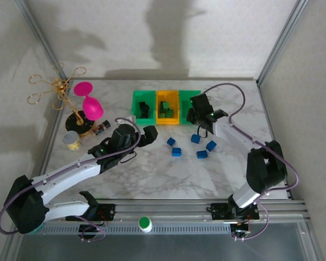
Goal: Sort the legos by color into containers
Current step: Place the lego in the container.
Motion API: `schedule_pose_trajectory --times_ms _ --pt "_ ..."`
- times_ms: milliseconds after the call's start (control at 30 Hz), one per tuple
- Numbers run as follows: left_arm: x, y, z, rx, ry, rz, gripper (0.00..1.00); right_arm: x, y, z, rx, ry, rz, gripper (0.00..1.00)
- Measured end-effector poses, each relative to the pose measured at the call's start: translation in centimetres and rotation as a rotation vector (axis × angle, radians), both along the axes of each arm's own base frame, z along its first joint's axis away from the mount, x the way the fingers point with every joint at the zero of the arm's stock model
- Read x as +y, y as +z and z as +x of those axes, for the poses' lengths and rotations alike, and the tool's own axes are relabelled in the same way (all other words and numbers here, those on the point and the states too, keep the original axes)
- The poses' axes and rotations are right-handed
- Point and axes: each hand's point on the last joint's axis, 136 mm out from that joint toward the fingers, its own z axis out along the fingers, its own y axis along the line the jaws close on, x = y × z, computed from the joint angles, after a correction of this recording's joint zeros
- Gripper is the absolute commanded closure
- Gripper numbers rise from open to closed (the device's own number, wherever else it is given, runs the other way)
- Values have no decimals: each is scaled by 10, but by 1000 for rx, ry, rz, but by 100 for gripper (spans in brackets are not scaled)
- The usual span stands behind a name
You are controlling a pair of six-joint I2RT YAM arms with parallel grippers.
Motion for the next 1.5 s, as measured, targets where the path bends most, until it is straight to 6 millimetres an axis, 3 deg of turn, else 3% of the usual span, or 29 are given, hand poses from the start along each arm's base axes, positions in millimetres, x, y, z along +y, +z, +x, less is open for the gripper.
schedule_pose_trajectory --times_ms 300,600,867,1233,1333,1500 --pt "-13 -4 11 5 -22 13 0 16 -25 58 -5 21 -33 53" --pt "-15 -4 12 -4 -34 22 0 16 -58 84 14 24 -84 50" --pt "-15 -3 12 -7 -39 24 0 17 -58 99 -23 16 -84 48" --pt "-12 5 12 -24 -34 14 0 17 -55 99 -29 16 -80 45" --pt "-12 7 11 -27 -37 9 0 18 -46 95 -34 25 -64 45" --pt "-12 12 9 -36 -44 -2 0 16 -6 80 -87 35 -12 44"
